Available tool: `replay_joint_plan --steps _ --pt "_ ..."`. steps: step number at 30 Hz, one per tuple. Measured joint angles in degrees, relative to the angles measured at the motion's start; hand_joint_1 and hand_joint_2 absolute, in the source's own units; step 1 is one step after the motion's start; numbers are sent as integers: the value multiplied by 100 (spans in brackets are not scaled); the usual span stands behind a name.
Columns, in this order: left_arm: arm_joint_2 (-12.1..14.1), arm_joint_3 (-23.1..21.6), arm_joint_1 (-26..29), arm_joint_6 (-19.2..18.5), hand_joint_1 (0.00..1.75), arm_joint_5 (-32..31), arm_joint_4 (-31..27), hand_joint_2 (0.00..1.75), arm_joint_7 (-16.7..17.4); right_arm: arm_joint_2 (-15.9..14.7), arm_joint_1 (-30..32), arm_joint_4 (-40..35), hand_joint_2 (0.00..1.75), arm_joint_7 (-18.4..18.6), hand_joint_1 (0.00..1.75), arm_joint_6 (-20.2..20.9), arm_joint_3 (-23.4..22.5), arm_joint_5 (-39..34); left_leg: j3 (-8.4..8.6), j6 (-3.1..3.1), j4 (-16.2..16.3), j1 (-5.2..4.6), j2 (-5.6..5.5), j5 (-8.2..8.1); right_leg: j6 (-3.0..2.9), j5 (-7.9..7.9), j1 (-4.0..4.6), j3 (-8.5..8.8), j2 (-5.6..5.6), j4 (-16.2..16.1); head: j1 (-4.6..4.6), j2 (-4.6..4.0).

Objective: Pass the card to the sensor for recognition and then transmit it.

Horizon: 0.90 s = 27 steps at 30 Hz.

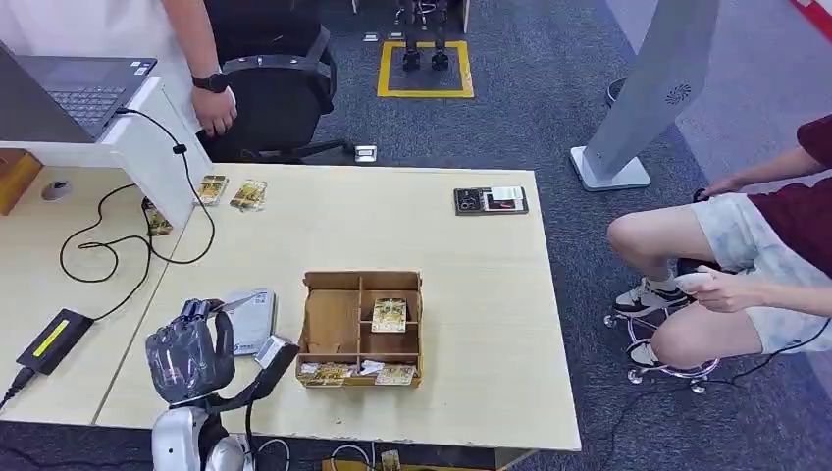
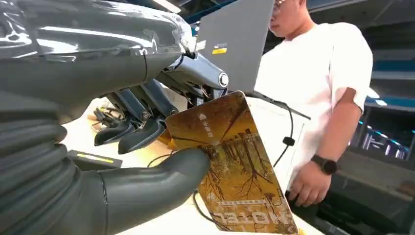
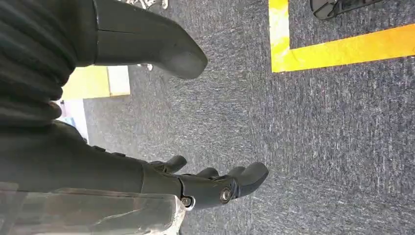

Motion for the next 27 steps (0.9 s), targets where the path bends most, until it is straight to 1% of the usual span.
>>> replay_joint_plan --steps 2,6,11,14,21,27 --pt "42 -44 -1 0 175 -20 68 175 72 2 5 -22 175 -2 0 13 0 0 1 0 0 0 1 0 0 0 0 0 1 0 4 0" --pt "225 -264 -33 -61 175 65 402 175 625 33 16 -105 175 0 0 70 -7 0 3 0 0 0 1 0 0 0 0 -1 2 0 0 0" --pt "428 -632 -61 -232 175 291 678 175 866 112 51 -289 175 20 0 147 -22 11 2 0 0 0 2 0 0 0 0 0 2 0 2 0" --pt "531 -835 -87 -493 175 345 767 175 1019 164 70 -404 175 33 0 227 -44 15 2 0 0 0 1 0 0 0 0 0 1 0 2 0" --pt "703 -1151 -164 -957 175 417 996 175 1200 249 91 -612 175 33 0 345 -94 100 3 0 0 0 2 0 0 0 0 -1 3 0 4 0" --pt "785 -1274 -212 -1139 175 566 1119 175 1233 302 105 -726 175 33 0 420 -138 111 3 0 0 0 2 0 0 0 0 0 2 0 2 0"
